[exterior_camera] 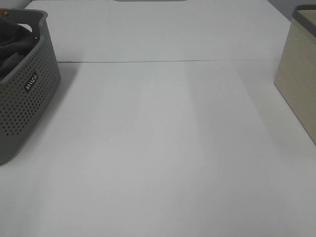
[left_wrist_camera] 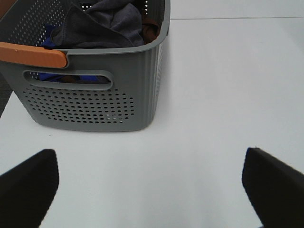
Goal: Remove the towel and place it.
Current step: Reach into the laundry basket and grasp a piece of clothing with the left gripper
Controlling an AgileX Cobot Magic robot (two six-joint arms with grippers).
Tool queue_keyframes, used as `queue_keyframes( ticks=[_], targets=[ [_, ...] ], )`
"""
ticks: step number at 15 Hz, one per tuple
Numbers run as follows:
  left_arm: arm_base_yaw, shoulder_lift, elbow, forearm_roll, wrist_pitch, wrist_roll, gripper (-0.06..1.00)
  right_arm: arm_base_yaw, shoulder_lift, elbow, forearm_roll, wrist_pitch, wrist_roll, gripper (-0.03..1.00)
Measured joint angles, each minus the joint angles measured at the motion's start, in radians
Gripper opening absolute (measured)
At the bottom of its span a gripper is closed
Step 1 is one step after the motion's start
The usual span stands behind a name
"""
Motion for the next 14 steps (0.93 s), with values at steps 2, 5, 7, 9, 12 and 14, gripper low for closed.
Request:
queue_keyframes(
  ticks=[2, 5, 7, 9, 12, 14],
  targets=[
    [0.000, 0.000, 0.000, 0.000, 0.000, 0.000, 0.99, 0.000, 0.000, 0.000, 0.000, 0.000, 0.000, 0.96],
    [0.000, 0.000, 0.000, 0.000, 0.000, 0.000, 0.99, 0.000, 0.000, 0.000, 0.000, 0.000, 0.000, 0.96],
    [0.000, 0.000, 0.000, 0.000, 0.000, 0.000, 0.99, 0.000, 0.000, 0.000, 0.000, 0.000, 0.000, 0.96],
    [0.000, 0.000, 0.000, -0.002, 0.000, 0.000, 0.99, 0.000, 0.000, 0.000, 0.000, 0.000, 0.000, 0.96],
    [0.000, 0.104, -0.054, -0.005, 0.050, 0.149, 0.99, 0.000, 0.000, 0.000, 0.000, 0.000, 0.000, 0.96],
    [0.000, 0.308, -0.208, -0.006, 0.148, 0.305, 0.99, 0.000, 0.000, 0.000, 0.000, 0.000, 0.000, 0.96]
  ],
)
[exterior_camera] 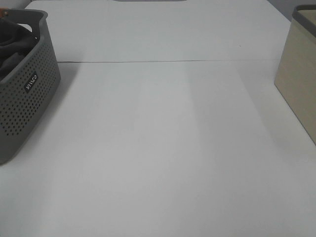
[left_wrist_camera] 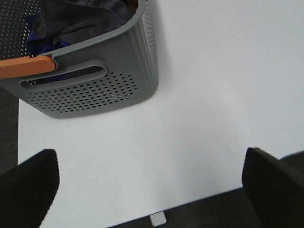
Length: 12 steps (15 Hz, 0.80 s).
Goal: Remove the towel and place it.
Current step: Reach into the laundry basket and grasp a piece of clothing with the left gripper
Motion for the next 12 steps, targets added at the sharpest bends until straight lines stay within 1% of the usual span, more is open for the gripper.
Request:
queue_keyframes(
  ticks=[1, 2, 4, 5, 6, 8, 9, 10, 12],
  targets=[
    [0.000, 0.105, -0.082, 0.000, 0.012, 0.071, 0.99, 0.000, 0.000, 0.000, 0.000, 0.000, 0.000, 0.96],
    [0.000, 0.252, -0.202, 0.000, 0.013, 0.197, 0.99, 0.000, 0.000, 0.000, 0.000, 0.000, 0.000, 0.96],
    [0.000, 0.439, -0.345, 0.026, 0.015, 0.386, 0.99, 0.000, 0.000, 0.000, 0.001, 0.000, 0.000, 0.96],
    [0.000, 0.541, -0.409, 0.070, 0.015, 0.473, 0.99, 0.000, 0.000, 0.000, 0.001, 0.000, 0.000, 0.96],
    [-0.001, 0.637, -0.462, 0.119, 0.015, 0.535, 0.99, 0.000, 0.000, 0.000, 0.001, 0.000, 0.000, 0.96],
    [-0.001, 0.851, -0.575, 0.205, 0.014, 0.616, 0.99, 0.000, 0.000, 0.000, 0.001, 0.000, 0.000, 0.96],
    [-0.001, 0.950, -0.631, 0.229, 0.014, 0.646, 0.99, 0.000, 0.000, 0.000, 0.001, 0.000, 0.000, 0.96],
    [-0.001, 1.001, -0.664, 0.242, 0.014, 0.660, 0.99, 0.000, 0.000, 0.000, 0.001, 0.000, 0.000, 0.96],
    [0.000, 1.188, -0.807, 0.291, 0.014, 0.691, 0.99, 0.000, 0.000, 0.000, 0.001, 0.000, 0.000, 0.96]
  ],
)
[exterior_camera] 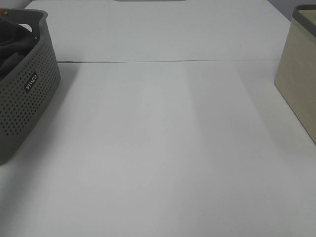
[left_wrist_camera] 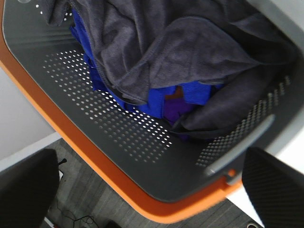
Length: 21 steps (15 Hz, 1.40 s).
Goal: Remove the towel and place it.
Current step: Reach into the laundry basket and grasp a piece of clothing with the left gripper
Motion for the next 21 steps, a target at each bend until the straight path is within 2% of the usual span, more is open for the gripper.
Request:
queue_keyframes(
  ticks=[2, 4, 9, 14, 18, 21],
  targets=[
    [0.026, 0.259, -0.191, 0.008, -0.002, 0.032, 0.99, 0.000, 0.000, 0.000, 0.000, 0.000, 0.000, 0.96],
    [0.036, 0.371, -0.240, 0.008, -0.003, 0.042, 0.99, 0.000, 0.000, 0.000, 0.000, 0.000, 0.000, 0.96],
    [0.038, 0.564, -0.252, 0.040, -0.031, 0.108, 0.99, 0.000, 0.000, 0.000, 0.000, 0.000, 0.000, 0.96],
    [0.079, 0.601, -0.253, 0.059, -0.063, 0.141, 0.98, 0.000, 0.000, 0.000, 0.000, 0.000, 0.000, 0.96],
    [0.085, 0.602, -0.254, 0.000, -0.060, 0.201, 0.85, 0.000, 0.000, 0.000, 0.000, 0.000, 0.000, 0.96],
    [0.085, 0.603, -0.254, -0.001, -0.058, 0.206, 0.68, 0.000, 0.000, 0.000, 0.000, 0.000, 0.000, 0.96]
  ],
)
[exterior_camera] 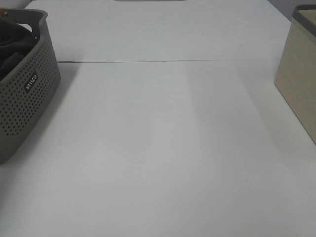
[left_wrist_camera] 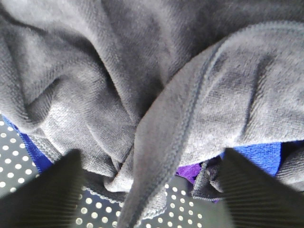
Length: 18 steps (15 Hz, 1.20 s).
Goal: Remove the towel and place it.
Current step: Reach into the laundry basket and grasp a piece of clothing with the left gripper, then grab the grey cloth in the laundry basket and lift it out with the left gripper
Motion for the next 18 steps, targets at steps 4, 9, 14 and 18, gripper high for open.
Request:
queue_keyframes(
  ticks=[4, 9, 14, 18],
  targets=[
    [0.006, 0.006, 0.000, 0.005, -0.001, 0.000, 0.48, 0.000, 0.000, 0.000, 0.000, 0.000, 0.000, 0.96],
    [0.035, 0.030, 0.000, 0.005, -0.007, -0.029, 0.40, 0.000, 0.000, 0.000, 0.000, 0.000, 0.000, 0.96],
    [0.035, 0.030, -0.001, -0.049, -0.020, -0.057, 0.40, 0.000, 0.000, 0.000, 0.000, 0.000, 0.000, 0.96],
    [0.035, 0.030, -0.001, 0.001, -0.021, -0.101, 0.16, 0.000, 0.000, 0.000, 0.000, 0.000, 0.000, 0.96]
  ],
)
